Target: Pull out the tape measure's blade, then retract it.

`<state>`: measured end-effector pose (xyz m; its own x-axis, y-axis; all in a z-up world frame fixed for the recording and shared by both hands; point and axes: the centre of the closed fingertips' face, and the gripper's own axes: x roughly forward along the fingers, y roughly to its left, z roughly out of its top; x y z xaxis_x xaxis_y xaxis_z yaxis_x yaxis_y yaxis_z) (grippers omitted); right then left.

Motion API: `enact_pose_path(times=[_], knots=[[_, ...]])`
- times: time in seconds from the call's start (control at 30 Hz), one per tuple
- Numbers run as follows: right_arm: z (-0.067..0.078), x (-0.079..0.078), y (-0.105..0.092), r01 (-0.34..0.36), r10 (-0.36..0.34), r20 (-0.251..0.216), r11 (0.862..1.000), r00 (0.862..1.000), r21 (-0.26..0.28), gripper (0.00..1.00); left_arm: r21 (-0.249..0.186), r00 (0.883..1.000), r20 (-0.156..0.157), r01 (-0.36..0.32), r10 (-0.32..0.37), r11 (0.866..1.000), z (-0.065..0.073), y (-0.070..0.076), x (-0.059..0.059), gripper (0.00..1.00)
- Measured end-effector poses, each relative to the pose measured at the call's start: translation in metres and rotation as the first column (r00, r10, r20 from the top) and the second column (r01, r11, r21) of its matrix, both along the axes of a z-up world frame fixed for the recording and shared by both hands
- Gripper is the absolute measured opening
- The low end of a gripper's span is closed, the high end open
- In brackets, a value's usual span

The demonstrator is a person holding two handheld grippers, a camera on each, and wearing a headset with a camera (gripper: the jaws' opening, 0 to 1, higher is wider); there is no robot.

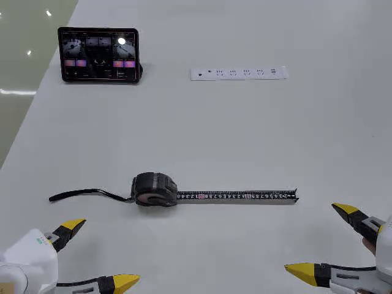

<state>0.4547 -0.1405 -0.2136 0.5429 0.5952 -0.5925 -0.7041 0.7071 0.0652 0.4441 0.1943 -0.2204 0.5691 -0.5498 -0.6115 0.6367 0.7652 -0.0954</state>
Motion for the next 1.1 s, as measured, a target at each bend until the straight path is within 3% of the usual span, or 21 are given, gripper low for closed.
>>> enact_pose_path(times=[0.3, 0.8, 1.1], knots=[[0.001, 0.006, 0.002, -0.014, 0.014, 0.002, 1.000, 1.000, -0.005, 0.98, 0.001, 1.000, 0.018, -0.002, 0.002, 1.000, 0.004, 0.001, 0.011, 0.92], [0.000, 0.011, 0.006, -0.051, 0.051, -0.011, 0.999, 0.999, -0.010, 0.97, -0.010, 1.000, 0.010, -0.010, 0.010, 1.000, 0.007, -0.004, 0.011, 0.92], [0.008, 0.018, 0.009, -0.065, 0.065, -0.005, 0.998, 0.998, -0.010, 0.97, -0.014, 1.000, 0.014, -0.018, 0.018, 1.000, 0.010, -0.003, 0.013, 0.92]])
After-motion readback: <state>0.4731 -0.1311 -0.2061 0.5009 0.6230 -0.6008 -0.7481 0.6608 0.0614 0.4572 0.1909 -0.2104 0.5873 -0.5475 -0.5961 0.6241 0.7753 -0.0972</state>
